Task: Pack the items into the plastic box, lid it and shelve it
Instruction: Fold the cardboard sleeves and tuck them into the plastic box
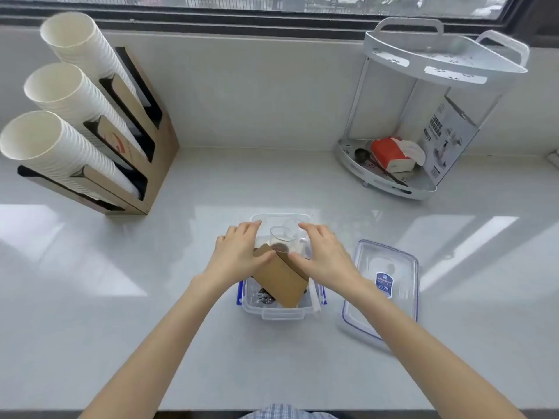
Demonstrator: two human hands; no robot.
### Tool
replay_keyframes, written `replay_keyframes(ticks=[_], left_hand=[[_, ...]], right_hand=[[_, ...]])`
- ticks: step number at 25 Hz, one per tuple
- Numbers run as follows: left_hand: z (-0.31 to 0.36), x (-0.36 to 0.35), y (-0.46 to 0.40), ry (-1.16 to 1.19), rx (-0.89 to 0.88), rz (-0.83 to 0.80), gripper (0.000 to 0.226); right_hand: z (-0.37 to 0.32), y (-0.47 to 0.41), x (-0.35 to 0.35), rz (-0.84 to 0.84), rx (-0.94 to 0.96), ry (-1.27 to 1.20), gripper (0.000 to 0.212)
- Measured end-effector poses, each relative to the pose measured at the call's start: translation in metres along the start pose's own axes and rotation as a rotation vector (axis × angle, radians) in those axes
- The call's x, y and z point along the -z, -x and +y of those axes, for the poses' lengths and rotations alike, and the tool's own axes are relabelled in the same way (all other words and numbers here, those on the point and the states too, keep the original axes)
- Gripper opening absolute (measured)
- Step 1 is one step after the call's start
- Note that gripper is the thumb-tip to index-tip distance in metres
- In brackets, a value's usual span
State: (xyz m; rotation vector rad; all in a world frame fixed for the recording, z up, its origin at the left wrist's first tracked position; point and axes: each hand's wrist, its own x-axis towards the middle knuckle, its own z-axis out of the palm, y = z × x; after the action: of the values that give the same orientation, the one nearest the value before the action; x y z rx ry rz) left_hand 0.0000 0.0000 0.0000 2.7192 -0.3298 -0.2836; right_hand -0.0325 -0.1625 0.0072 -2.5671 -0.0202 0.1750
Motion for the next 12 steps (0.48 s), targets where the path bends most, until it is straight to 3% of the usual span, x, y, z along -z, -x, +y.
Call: replay_keyframes(ticks=[7,12], left_hand=[[-0.012,-0.019,-0.003,-0.096,0.021,-0.102,0.064],[-0.016,-0.025,-0.003,-0.033,0.032,-0.054,0.057]], right_hand=[[0.008,0.000,-0.026,-0.110,-0.041,0.093,0.050],[0.009,-0.005,-0.036,-0.108,-0.043,0.170,0.049]])
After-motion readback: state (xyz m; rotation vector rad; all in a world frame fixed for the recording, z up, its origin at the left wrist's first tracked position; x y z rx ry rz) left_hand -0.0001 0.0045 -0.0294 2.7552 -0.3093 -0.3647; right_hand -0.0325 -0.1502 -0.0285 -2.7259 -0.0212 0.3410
